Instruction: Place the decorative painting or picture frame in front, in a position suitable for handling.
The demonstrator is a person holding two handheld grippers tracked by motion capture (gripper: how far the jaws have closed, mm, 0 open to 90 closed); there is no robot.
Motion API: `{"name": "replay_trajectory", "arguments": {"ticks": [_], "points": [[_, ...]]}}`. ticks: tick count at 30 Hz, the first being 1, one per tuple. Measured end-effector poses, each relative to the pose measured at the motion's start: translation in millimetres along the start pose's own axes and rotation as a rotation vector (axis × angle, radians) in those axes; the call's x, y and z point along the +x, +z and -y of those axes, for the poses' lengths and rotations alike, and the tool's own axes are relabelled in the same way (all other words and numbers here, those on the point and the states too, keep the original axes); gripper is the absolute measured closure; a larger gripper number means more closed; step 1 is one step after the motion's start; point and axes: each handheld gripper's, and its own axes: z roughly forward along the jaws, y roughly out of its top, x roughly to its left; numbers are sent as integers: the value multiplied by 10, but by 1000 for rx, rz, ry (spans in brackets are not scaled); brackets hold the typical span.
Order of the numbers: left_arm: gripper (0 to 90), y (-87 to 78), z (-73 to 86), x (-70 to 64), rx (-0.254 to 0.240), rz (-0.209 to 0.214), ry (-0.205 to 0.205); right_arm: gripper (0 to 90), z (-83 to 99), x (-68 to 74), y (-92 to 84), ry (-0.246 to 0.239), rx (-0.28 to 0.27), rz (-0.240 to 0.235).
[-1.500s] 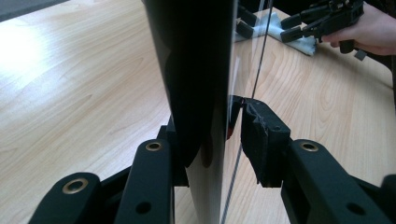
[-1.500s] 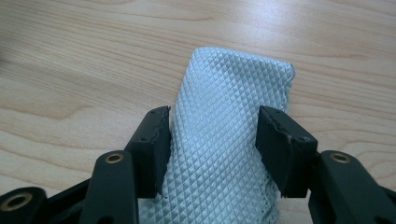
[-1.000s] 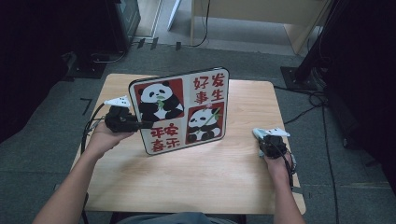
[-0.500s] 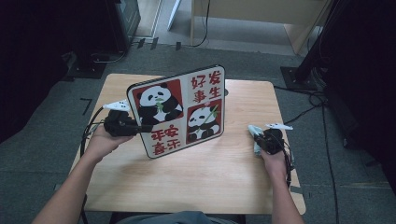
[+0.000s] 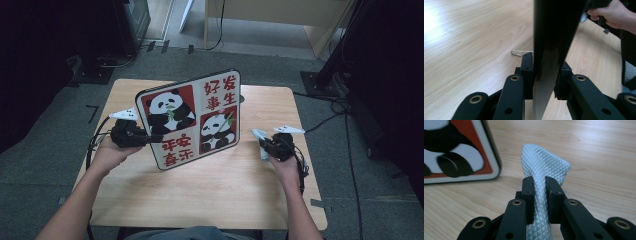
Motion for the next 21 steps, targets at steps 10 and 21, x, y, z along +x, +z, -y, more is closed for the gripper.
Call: {"name": "replay_trajectory", "arguments": {"ticks": [10, 21], "points": [[801, 3, 9, -44, 12, 30, 10, 795, -209, 246, -129, -68, -62, -60], [801, 2, 12, -40, 20, 38, -9, 795, -578, 538, -281, -121, -134, -139]]}}
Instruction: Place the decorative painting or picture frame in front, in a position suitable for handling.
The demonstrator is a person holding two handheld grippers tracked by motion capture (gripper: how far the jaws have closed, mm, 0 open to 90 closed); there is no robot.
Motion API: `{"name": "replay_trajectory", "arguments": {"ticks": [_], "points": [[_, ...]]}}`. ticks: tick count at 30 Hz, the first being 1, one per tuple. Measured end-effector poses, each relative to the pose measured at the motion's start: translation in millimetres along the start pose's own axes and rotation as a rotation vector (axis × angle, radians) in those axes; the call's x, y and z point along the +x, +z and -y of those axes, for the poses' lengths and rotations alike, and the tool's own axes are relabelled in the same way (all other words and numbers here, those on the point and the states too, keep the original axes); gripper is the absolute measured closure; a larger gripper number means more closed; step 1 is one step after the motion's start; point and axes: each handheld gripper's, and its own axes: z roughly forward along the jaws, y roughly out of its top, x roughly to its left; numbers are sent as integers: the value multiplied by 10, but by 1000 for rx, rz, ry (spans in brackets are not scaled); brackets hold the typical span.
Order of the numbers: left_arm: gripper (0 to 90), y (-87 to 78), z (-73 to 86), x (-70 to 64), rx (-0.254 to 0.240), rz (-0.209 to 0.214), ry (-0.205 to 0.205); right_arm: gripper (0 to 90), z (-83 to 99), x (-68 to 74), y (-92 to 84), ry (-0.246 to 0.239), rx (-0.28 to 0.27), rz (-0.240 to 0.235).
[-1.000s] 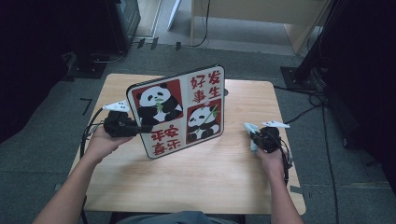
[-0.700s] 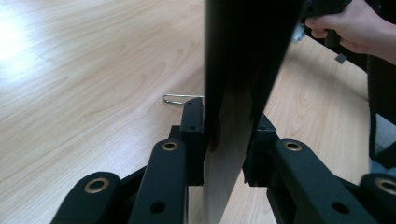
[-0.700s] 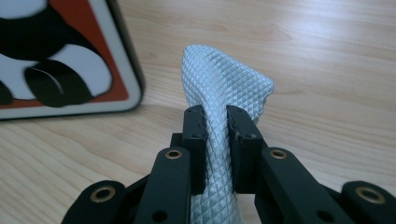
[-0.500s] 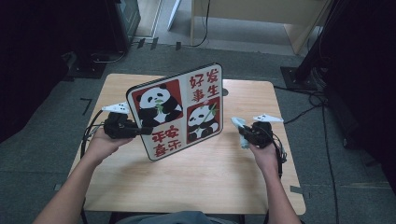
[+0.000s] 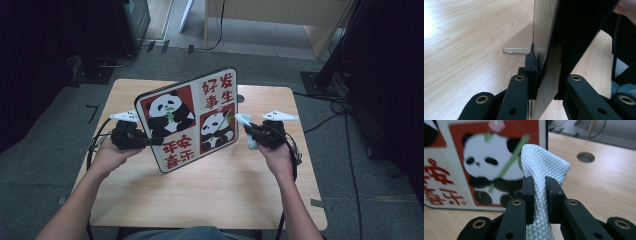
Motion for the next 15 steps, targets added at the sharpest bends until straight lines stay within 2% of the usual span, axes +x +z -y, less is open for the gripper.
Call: {"name": "replay_trajectory", "arguments": {"ticks": [7, 15], "points": [[802, 2, -12, 17, 7, 7, 3, 795, -421, 128, -123, -32, -88, -46], [803, 4, -20, 13, 11, 9, 3, 794, -894, 288, -210, -101, -169, -57]]}}
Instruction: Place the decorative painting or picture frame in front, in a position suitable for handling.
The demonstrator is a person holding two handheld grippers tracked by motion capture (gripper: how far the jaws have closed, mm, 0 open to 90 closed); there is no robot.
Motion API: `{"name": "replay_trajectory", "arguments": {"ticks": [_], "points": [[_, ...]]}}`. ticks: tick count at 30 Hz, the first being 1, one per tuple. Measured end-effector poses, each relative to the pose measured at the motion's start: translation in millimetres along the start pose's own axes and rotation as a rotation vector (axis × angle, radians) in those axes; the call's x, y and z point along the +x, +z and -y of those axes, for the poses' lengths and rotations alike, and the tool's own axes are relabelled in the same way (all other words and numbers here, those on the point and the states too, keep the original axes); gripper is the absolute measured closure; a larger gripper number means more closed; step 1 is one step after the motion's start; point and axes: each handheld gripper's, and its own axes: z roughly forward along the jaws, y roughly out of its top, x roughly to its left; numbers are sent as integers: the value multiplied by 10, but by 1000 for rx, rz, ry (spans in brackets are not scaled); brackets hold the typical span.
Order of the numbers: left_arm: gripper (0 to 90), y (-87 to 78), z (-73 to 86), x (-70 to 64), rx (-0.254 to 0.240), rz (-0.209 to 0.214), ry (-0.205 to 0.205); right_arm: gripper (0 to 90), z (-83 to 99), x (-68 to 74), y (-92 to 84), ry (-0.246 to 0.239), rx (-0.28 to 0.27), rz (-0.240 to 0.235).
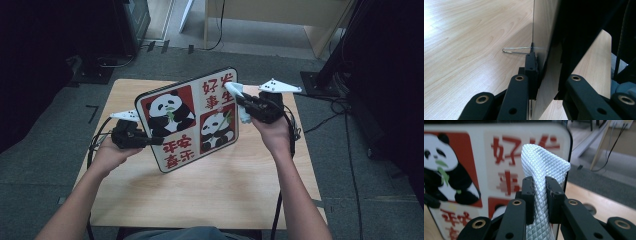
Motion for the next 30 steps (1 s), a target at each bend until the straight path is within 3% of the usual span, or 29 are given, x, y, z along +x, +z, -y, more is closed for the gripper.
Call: {"name": "replay_trajectory", "arguments": {"ticks": [4, 8, 30], "points": [[804, 0, -4, 2, 2, 3, 2, 791, -160, 48, 14, -21, -53, 13], [804, 1, -8, 3, 4, 11, 11, 790, -215, 46, 99, -32, -62, 25], [806, -3, -23, 44, 13, 28, 26, 775, -1, -32, 408, -38, -14, 38]]}}
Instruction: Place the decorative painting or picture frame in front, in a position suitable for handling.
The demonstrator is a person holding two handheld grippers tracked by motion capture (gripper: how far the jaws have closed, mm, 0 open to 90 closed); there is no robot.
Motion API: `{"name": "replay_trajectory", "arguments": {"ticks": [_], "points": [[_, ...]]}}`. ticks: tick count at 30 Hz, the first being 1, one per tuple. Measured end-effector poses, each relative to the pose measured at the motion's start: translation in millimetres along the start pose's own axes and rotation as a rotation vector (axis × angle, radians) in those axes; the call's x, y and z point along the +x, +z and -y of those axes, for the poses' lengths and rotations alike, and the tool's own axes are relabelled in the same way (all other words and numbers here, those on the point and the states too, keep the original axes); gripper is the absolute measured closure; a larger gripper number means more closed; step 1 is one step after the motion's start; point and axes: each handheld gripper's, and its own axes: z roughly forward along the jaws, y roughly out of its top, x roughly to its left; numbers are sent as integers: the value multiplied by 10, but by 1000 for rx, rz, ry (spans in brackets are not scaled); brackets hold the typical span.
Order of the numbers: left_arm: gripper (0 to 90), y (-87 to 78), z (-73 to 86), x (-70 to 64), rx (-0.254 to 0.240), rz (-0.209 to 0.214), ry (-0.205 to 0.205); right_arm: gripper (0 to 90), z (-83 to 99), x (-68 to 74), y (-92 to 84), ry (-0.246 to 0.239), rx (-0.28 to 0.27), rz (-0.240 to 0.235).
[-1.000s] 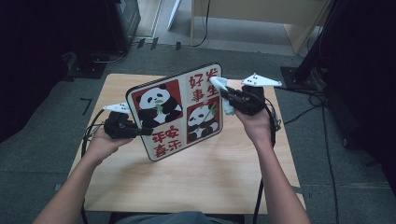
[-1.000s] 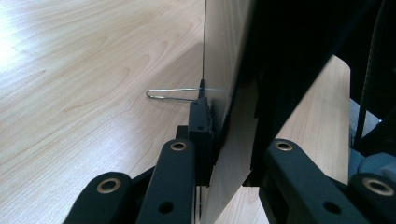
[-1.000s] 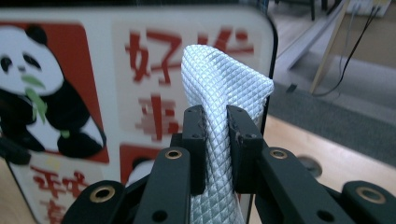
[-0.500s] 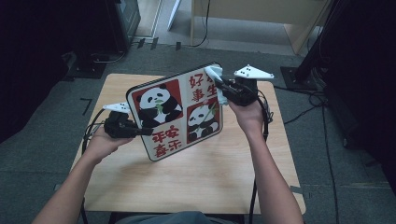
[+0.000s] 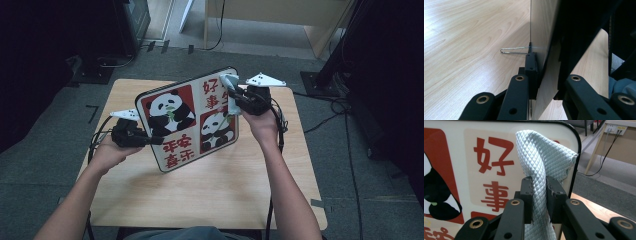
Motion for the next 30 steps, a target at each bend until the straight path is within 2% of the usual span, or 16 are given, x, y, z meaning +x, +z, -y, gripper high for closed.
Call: {"name": "replay_trajectory", "arguments": {"ticks": [13, 18, 21, 30], "points": [[805, 0, 1, 5, 0, 0, -1, 779, 142, -50, 83, 18, 38, 2], [805, 0, 0, 6, 1, -1, 1, 779, 235, -39, 94, 14, 44, 3], [805, -1, -1, 6, 2, -3, 1, 780, 289, -47, 103, 20, 63, -1], [805, -2, 0, 5, 3, -4, 0, 778, 503, -52, 129, 40, 73, -6]]}}
